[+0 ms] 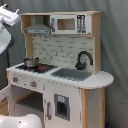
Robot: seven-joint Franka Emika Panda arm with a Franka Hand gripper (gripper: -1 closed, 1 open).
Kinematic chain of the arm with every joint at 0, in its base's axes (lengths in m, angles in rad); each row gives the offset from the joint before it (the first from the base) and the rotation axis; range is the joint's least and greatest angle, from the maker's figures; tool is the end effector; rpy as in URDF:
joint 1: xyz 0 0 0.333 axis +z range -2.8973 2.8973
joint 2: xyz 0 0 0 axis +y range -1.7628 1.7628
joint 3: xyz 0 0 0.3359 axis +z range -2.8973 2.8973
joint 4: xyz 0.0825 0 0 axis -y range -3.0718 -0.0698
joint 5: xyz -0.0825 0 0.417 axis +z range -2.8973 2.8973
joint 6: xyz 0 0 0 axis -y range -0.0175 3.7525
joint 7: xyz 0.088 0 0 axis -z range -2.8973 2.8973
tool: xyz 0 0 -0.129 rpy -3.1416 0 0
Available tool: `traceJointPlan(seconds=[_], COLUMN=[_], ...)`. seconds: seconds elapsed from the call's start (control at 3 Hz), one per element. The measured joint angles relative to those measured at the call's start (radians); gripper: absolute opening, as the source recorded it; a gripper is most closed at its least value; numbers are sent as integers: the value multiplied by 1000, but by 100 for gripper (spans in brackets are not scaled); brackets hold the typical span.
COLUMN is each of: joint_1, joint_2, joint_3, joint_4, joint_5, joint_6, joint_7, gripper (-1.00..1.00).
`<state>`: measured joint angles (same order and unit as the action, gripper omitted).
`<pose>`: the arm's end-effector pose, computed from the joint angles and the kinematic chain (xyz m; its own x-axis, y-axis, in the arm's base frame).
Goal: Play with the kitchen
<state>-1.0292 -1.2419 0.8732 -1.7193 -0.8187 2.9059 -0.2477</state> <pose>0.3376 0.4662 0.8232 0.3774 0.8743 -0.3051 -0.4809 0.4666 0.7423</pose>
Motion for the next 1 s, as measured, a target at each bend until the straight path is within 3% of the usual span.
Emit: traceJointPlan(seconds=[0.67,1.0], joint_1=[-53,-81], joint_2=[-80,-126], joint_3=[21,45], joint_4=[0,1], joint_5=[0,1], joint_6=[-112,-202], joint_7=[150,244], gripper=[100,100])
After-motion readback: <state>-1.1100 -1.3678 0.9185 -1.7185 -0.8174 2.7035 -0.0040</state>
